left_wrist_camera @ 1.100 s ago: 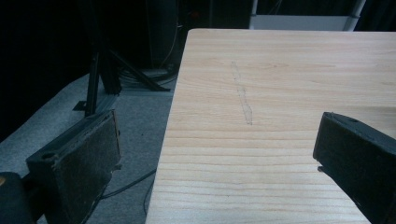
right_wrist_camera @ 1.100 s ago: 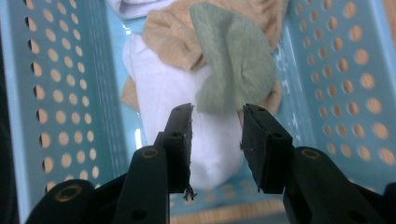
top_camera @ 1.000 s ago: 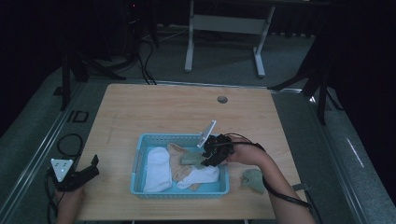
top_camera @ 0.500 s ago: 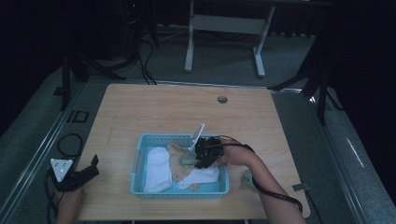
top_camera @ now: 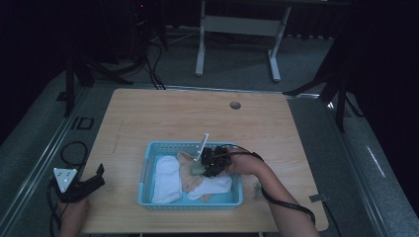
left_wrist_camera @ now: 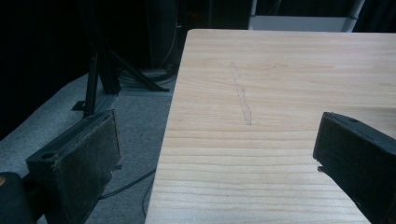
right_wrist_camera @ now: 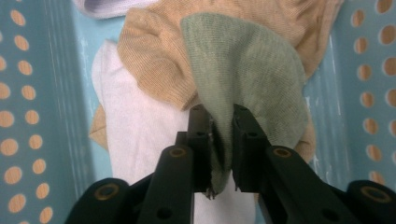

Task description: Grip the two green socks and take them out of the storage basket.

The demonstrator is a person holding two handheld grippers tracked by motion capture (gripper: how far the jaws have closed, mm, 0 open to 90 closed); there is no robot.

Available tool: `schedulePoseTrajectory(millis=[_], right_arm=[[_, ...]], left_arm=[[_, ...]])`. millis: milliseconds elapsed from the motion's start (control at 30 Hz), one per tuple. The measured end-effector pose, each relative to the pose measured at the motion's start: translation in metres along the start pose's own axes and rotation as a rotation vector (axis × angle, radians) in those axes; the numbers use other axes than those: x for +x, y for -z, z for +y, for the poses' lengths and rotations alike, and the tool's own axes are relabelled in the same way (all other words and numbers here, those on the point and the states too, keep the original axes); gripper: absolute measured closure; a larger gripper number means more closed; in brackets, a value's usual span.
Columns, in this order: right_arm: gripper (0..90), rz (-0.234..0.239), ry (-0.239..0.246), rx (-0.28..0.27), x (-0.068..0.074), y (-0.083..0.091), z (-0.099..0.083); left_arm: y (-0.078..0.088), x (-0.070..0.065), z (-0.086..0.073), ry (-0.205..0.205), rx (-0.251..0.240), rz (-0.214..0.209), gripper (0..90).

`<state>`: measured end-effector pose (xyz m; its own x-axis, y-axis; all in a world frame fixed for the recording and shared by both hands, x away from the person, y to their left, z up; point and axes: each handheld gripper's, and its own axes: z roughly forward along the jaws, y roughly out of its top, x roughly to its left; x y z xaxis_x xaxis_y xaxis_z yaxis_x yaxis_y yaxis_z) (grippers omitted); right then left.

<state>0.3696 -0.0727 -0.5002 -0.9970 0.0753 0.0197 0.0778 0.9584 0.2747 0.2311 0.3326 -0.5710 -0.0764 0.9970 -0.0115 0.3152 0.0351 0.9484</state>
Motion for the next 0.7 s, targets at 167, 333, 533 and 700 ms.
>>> schedulePoseTrajectory(millis=[167,333,533,700], right_arm=[[83.4,-0.015,0.004,-0.006,0.001,0.008,0.000],[83.9,-0.020,0.018,-0.025,0.004,0.022,0.000],[83.9,-0.043,0.033,-0.055,0.009,0.044,0.001],[83.9,-0.056,0.038,-0.082,0.013,0.059,0.000]], left_arm=[[0.000,0.000,0.000,-0.001,0.001,0.001,0.4],[0.000,0.000,0.000,-0.001,0.002,0.002,0.3],[0.000,0.000,0.000,-0.002,0.003,0.002,0.4],[0.000,0.000,0.000,-0.002,0.002,0.003,0.3]])
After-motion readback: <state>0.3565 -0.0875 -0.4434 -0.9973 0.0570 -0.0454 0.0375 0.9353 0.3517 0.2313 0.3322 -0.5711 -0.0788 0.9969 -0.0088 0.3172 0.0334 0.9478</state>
